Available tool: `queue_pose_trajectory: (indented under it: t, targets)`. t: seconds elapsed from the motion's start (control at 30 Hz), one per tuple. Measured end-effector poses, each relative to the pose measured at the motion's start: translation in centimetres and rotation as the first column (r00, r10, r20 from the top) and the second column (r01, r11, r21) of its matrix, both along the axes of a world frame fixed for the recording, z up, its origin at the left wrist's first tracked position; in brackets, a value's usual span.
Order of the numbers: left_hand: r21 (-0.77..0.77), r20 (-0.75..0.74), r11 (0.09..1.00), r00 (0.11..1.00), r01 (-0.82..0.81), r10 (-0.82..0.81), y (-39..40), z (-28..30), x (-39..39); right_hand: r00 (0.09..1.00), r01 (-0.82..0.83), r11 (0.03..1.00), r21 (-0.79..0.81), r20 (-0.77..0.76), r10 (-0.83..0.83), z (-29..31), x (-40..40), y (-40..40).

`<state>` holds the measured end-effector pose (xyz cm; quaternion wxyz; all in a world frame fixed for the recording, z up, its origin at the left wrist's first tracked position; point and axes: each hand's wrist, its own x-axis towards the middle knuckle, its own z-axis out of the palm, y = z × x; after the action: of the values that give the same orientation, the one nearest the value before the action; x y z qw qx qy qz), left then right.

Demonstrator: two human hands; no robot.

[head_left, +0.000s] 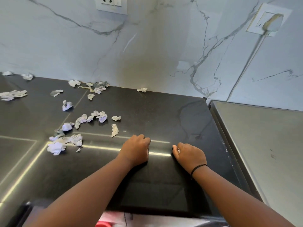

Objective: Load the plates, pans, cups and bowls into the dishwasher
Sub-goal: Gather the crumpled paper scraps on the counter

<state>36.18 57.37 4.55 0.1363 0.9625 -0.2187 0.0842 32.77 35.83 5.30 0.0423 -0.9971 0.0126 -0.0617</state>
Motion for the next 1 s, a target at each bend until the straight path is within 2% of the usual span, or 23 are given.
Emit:
queue_pose_trajectory:
  t: [0.17,0.33,0.4,0.5,0.57,0.6,0.67,0.73,0.77,0.87,1.0]
  targets:
    - [-0.020,-0.008,0.992,0.992,-0.125,0.125,0.9,0.1,-7.8,1.000,-0.002,0.997,0.075,0.021,0.000,-0.2,-3.7,0.1]
    - [-0.154,-0.026,0.950,0.962,-0.273,0.272,2.4,0.1,-16.0,0.999,-0.034,0.987,0.157,0.026,0.030,-0.7,-8.9,0.3]
    - [-0.188,-0.027,0.937,0.955,-0.295,0.295,3.3,0.0,-19.3,1.000,-0.022,0.940,0.341,-0.012,0.028,-0.5,-10.7,0.5]
    - [-0.296,-0.117,0.854,0.904,-0.427,0.411,4.9,-0.5,-23.6,0.997,-0.005,0.702,0.712,-0.052,0.060,0.6,-12.9,2.1]
    - [-0.385,-0.288,0.717,0.813,-0.582,0.506,6.1,-1.4,-25.1,0.988,-0.024,0.609,0.793,-0.073,0.133,1.0,-14.3,4.6]
    - [-0.451,-0.410,0.596,0.747,-0.664,0.523,6.7,-1.8,-25.4,0.978,-0.032,0.594,0.803,-0.097,0.184,1.1,-15.0,6.2]
    - [-0.564,-0.641,0.252,0.609,-0.786,0.467,7.9,-2.7,-25.8,0.938,-0.027,0.587,0.809,-0.182,0.294,0.7,-16.4,9.4]
    - [-0.528,-0.791,-0.036,0.476,-0.848,0.385,9.2,-4.1,-26.3,0.880,0.011,0.549,0.836,-0.270,0.392,-0.2,-17.8,12.5]
    - [-0.470,-0.843,-0.115,0.407,-0.875,0.353,10.0,-4.8,-26.7,0.847,0.058,0.521,0.852,-0.318,0.426,-0.8,-18.5,13.9]
    - [-0.297,-0.942,-0.261,0.238,-0.918,0.237,12.0,-6.9,-28.5,0.721,0.254,0.478,0.841,-0.494,0.486,-3.4,-20.0,17.1]
    - [-0.162,-0.985,-0.347,0.133,-0.924,0.108,14.4,-10.0,-31.2,0.565,0.458,0.536,0.709,-0.698,0.440,-7.6,-21.2,20.2]
